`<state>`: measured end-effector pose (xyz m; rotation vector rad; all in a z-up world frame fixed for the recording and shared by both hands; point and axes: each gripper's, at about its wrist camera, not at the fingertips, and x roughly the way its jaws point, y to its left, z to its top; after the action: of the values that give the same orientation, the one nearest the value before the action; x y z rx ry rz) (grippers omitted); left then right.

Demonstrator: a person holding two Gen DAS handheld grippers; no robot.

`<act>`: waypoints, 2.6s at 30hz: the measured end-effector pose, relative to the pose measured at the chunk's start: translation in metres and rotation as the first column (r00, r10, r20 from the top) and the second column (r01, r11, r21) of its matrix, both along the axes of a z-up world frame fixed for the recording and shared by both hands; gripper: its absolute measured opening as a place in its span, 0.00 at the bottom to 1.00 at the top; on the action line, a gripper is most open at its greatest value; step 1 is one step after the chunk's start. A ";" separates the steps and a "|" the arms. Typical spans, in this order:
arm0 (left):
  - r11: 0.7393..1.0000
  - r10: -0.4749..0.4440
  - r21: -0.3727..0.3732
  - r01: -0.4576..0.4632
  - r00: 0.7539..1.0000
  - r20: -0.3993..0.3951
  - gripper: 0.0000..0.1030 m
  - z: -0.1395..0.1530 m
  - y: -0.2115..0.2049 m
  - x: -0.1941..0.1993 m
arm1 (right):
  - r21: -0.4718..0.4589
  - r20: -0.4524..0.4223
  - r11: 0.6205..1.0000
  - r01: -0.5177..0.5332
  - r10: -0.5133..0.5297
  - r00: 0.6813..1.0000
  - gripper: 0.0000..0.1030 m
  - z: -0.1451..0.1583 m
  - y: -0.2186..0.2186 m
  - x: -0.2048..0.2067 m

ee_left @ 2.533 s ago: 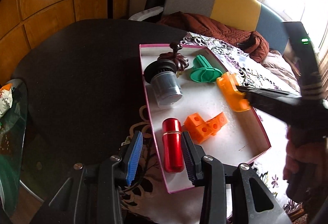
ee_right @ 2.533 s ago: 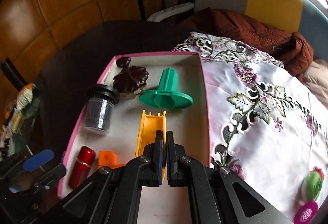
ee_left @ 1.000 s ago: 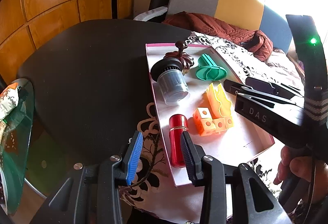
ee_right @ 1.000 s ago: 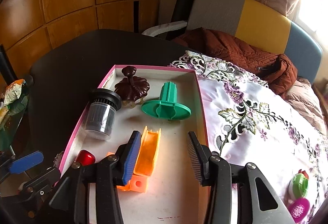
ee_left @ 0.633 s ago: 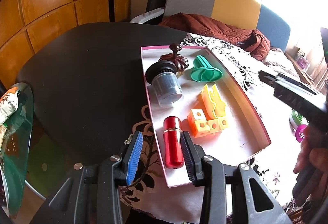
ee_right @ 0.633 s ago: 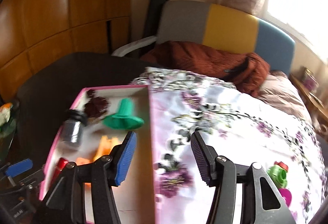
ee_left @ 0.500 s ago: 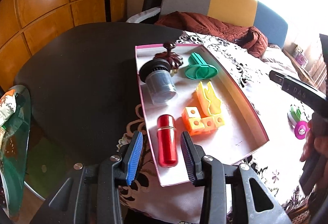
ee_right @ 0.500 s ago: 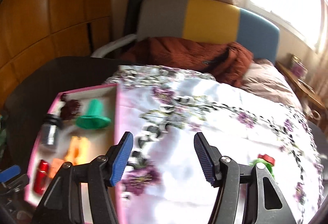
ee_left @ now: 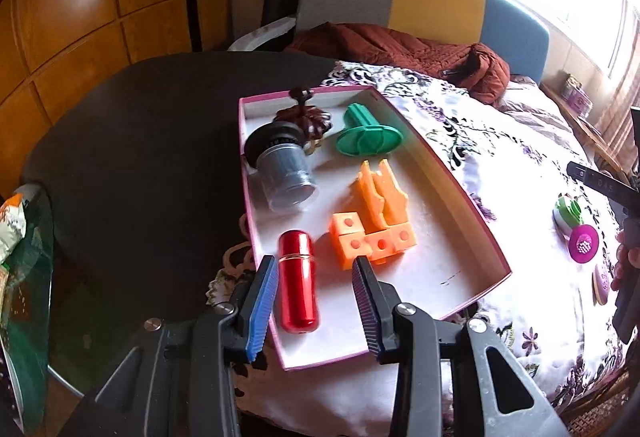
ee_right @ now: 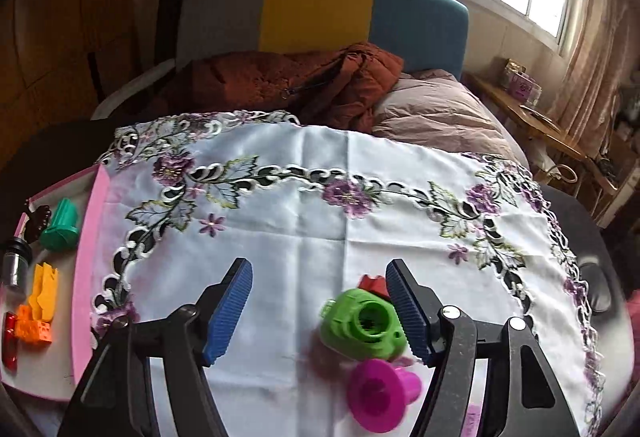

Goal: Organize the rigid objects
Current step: 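Move both grippers back toward the lime-green and pink toys, then grasp the lime-green piece with the left gripper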

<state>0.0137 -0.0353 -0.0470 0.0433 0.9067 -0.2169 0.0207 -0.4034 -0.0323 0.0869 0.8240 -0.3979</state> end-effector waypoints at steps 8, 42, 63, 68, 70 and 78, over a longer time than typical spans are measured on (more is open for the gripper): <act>0.997 -0.078 0.001 0.078 0.997 0.011 0.37 0.008 -0.030 0.001 | 0.018 -0.047 0.979 0.204 -0.203 0.978 0.69 -0.007 -0.098 -0.024; 0.806 -0.586 -0.220 0.550 0.793 -0.164 0.44 -0.015 -0.304 0.049 | 0.158 -0.015 0.874 0.460 -0.463 0.886 0.81 -0.013 -0.166 -0.064; 0.746 -0.661 -0.322 0.583 0.709 -0.247 0.64 -0.055 -0.377 0.060 | 0.211 -0.029 0.855 0.474 -0.479 0.877 0.81 -0.020 -0.176 -0.064; 0.765 -0.626 -0.369 0.528 0.744 -0.232 0.54 -0.051 -0.350 0.071 | 0.259 -0.007 0.791 0.554 -0.572 0.820 0.81 -0.019 -0.195 -0.082; 0.767 -0.622 -0.368 0.526 0.749 -0.226 0.54 -0.051 -0.340 0.073 | 0.270 -0.030 0.778 0.567 -0.582 0.813 0.80 -0.023 -0.199 -0.083; 0.791 -0.585 -0.375 0.483 0.778 -0.231 0.54 -0.049 -0.301 0.078 | 0.229 -0.055 0.854 0.466 -0.467 0.883 0.79 -0.029 -0.180 -0.061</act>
<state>0.0916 -0.3361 -0.0964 -0.0134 1.1827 -0.9294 -0.0405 -0.5832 -0.0614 0.5198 0.8422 -0.7574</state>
